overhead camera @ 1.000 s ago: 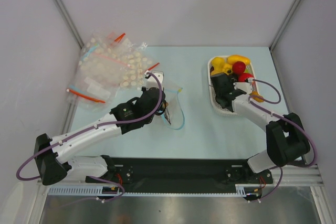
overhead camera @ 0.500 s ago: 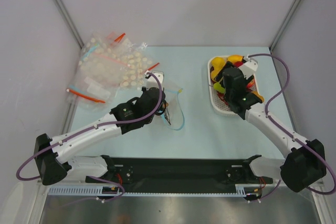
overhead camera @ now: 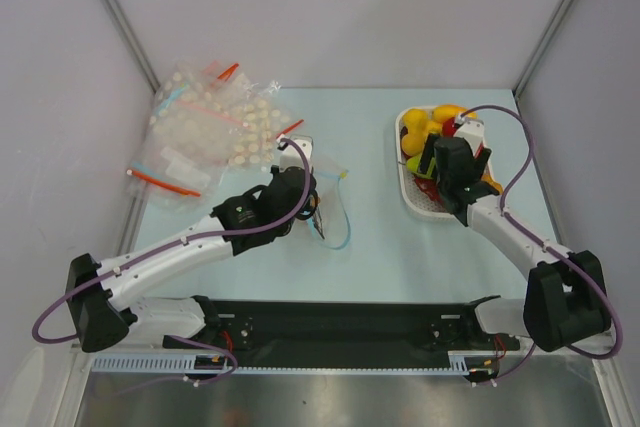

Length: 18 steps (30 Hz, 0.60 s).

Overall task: Place the food in the zip-top bag and seal the zipper
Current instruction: Pick up the fake vegetable from the bin.

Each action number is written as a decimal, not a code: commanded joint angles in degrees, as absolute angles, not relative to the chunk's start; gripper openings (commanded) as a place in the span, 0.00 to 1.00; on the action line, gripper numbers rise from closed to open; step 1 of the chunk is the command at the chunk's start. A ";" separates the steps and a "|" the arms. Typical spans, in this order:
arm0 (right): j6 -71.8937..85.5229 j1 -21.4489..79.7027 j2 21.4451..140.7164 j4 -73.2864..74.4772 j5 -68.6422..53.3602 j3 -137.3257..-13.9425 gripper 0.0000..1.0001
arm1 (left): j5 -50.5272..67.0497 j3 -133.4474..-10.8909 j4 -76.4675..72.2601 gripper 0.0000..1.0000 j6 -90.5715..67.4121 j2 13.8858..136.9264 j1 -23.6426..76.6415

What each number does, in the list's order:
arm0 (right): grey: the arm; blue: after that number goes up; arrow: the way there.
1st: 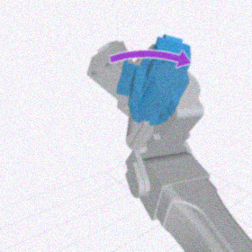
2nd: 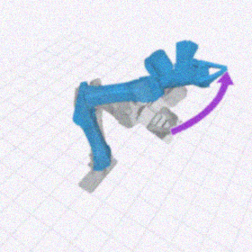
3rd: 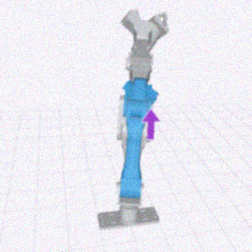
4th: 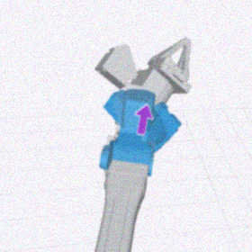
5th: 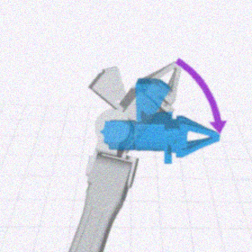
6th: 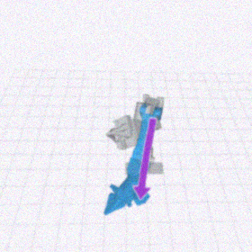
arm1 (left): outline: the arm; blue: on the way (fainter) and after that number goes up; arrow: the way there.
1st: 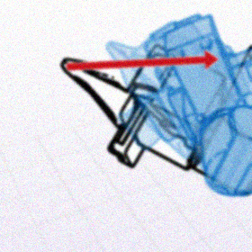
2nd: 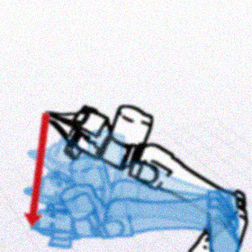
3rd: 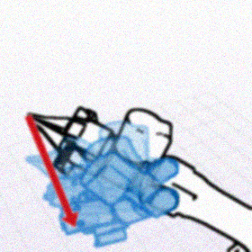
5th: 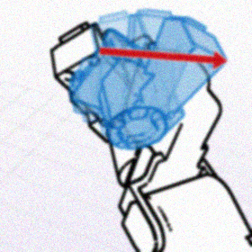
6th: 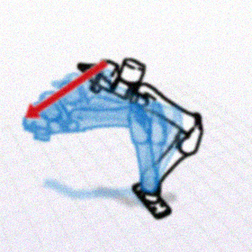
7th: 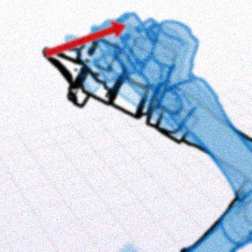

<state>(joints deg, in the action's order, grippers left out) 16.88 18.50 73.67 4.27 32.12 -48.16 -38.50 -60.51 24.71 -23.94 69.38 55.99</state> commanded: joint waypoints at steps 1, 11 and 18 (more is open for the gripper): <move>17.05 16.79 74.53 0.53 29.89 -46.76 0.98 | -40.08 -60.73 23.91 0.00 -24.08 68.91 55.99; 20.83 10.28 74.53 -3.96 19.96 -41.75 0.88 | -40.87 -60.91 24.26 0.00 -24.08 70.31 55.99; 23.03 8.70 76.56 -2.99 17.93 -42.19 0.70 | -40.78 -60.82 24.08 0.00 -24.08 70.14 55.99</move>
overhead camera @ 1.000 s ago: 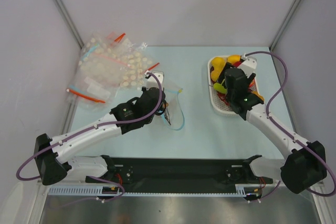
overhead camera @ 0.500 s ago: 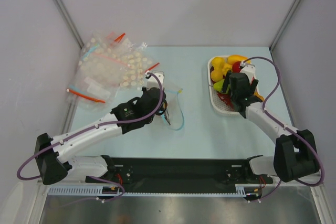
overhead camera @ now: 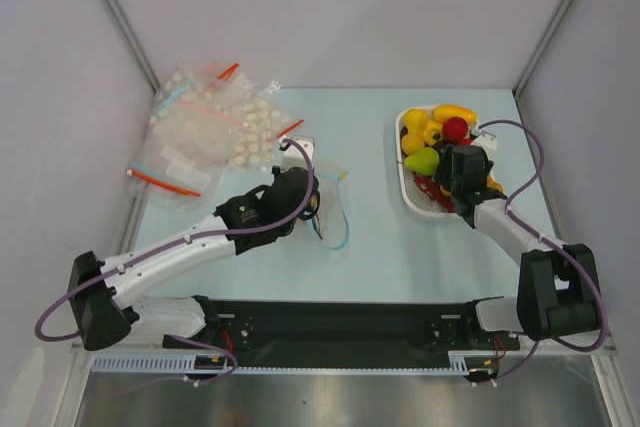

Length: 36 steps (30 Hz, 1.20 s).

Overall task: Place the food in the zip-top bag and seal the zipper
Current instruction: Pick up the fake vegetable from the bin, then place the fake vegetable in the zipper food storage bag.

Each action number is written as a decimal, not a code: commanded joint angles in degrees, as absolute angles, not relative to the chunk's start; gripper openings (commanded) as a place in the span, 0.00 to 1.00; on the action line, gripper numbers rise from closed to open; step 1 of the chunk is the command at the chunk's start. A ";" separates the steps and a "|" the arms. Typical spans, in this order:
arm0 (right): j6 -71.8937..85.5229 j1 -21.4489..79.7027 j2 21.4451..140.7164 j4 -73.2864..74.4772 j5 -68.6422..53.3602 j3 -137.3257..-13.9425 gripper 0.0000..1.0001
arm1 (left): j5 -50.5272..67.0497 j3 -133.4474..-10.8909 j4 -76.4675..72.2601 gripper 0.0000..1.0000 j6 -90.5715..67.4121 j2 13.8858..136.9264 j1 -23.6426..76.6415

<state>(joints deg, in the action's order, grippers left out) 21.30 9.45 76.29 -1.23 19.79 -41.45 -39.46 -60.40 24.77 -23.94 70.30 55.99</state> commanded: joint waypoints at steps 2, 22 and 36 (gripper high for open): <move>23.73 8.70 74.01 -2.20 17.66 -42.10 0.55 | -40.69 -60.82 24.17 0.00 -24.08 70.05 55.99; 22.25 16.57 48.17 -11.15 -6.41 -35.68 0.38 | -31.74 -61.79 23.11 0.00 -21.62 70.49 55.90; 4.23 41.38 48.25 -23.20 -24.24 -34.89 0.38 | -29.79 -61.08 22.76 0.00 -22.32 67.76 55.99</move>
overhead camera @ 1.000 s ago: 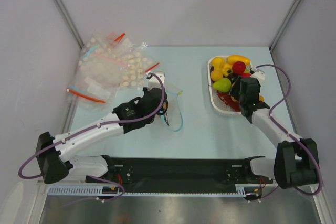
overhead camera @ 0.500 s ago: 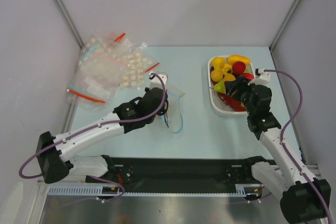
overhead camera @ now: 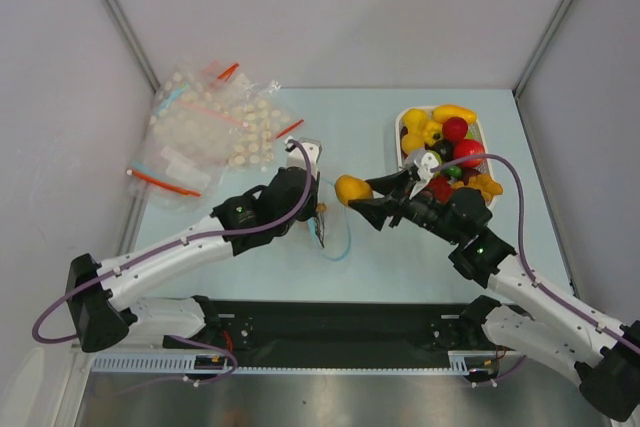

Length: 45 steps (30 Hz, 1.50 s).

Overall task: Place the food in the zip-top bag and seal the zipper
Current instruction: Place the fake vegetable in the zipper food storage bag.

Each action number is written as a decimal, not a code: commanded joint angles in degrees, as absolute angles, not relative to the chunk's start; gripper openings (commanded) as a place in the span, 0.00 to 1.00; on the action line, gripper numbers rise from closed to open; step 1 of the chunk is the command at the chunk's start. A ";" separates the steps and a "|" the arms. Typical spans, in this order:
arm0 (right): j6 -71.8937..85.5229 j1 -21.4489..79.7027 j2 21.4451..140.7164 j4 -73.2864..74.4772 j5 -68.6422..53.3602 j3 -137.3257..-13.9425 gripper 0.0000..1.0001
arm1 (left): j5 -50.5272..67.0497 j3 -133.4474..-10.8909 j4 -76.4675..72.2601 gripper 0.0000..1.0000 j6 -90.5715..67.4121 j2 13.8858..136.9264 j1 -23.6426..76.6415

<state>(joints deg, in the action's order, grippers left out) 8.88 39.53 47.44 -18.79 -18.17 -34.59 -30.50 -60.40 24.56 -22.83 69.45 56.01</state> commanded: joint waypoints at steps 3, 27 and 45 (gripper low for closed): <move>2.29 43.85 49.83 -22.77 -25.58 -35.51 0.37 | -30.23 -61.52 23.38 0.00 -22.41 67.68 56.07; 4.30 49.39 57.05 -26.19 1.91 -35.07 0.31 | -18.65 -60.91 22.06 0.02 -23.82 63.71 55.99; 7.65 49.48 63.11 -22.15 11.34 -39.02 0.78 | -10.63 -59.85 18.37 0.00 -23.99 64.42 55.72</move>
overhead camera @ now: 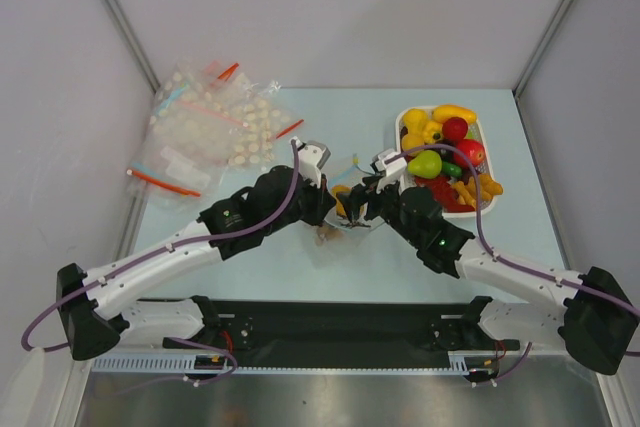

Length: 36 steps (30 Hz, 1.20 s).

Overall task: Place the food in the zip-top bag and seal the zipper
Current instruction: Place the fake vegetable in the zipper food storage bag, then pick up the fake fruit from the bin.

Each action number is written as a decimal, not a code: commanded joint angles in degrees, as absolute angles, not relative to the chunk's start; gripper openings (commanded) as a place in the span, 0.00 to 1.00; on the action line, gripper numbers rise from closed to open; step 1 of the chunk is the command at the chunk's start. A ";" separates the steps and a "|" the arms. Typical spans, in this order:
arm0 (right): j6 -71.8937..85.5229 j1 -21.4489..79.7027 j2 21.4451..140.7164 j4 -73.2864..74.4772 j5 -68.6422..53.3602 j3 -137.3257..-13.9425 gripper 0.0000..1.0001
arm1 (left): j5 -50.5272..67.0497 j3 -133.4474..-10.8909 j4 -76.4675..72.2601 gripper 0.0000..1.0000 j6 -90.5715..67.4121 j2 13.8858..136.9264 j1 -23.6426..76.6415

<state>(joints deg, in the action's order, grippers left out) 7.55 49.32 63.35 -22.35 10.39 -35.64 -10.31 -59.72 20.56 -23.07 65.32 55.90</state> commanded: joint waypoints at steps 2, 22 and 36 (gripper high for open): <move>7.30 49.48 62.49 -22.06 10.11 -38.94 0.82 | -12.03 -59.85 19.07 0.00 -24.95 65.04 55.11; 17.83 36.33 47.20 -13.11 20.56 -35.86 0.75 | -22.59 -56.43 19.42 0.00 -27.33 62.31 51.24; 51.64 21.45 57.82 5.96 29.77 -41.65 1.00 | -22.24 -56.51 19.51 0.00 -26.81 62.14 51.24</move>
<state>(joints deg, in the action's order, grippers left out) 37.47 21.56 55.09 -0.89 22.83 -37.01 -21.02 -56.64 20.71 -26.92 64.05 51.55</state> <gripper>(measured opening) 0.993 0.010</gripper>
